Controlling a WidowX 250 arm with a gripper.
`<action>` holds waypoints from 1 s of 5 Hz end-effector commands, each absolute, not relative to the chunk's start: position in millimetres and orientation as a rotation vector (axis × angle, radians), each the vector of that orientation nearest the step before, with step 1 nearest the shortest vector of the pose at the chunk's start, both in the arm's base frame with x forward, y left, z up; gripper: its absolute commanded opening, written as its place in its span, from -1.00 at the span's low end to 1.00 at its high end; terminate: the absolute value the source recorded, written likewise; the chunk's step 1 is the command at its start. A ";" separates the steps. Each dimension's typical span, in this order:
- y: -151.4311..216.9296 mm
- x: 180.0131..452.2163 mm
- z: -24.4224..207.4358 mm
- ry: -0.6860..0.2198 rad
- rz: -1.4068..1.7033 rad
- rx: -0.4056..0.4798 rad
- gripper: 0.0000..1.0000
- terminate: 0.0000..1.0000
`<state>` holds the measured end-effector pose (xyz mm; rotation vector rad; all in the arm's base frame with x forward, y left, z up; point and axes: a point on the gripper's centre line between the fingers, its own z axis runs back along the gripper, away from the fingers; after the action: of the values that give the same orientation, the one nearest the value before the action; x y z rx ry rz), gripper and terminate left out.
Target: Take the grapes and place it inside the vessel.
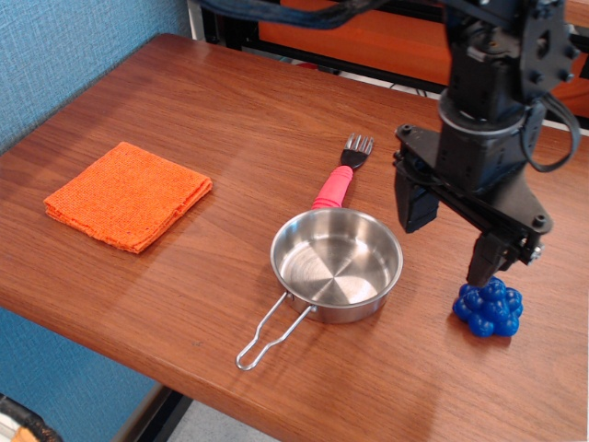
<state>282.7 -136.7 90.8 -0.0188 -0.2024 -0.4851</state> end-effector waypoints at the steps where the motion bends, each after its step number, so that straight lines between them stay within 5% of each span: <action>1: -148.5 290.4 85.2 -0.191 -0.538 -0.008 1.00 -1.00; 5: -163.1 304.0 44.7 -0.138 -0.553 -0.010 1.00 -1.00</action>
<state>305.9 -168.2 26.9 0.0019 -0.0853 -0.5580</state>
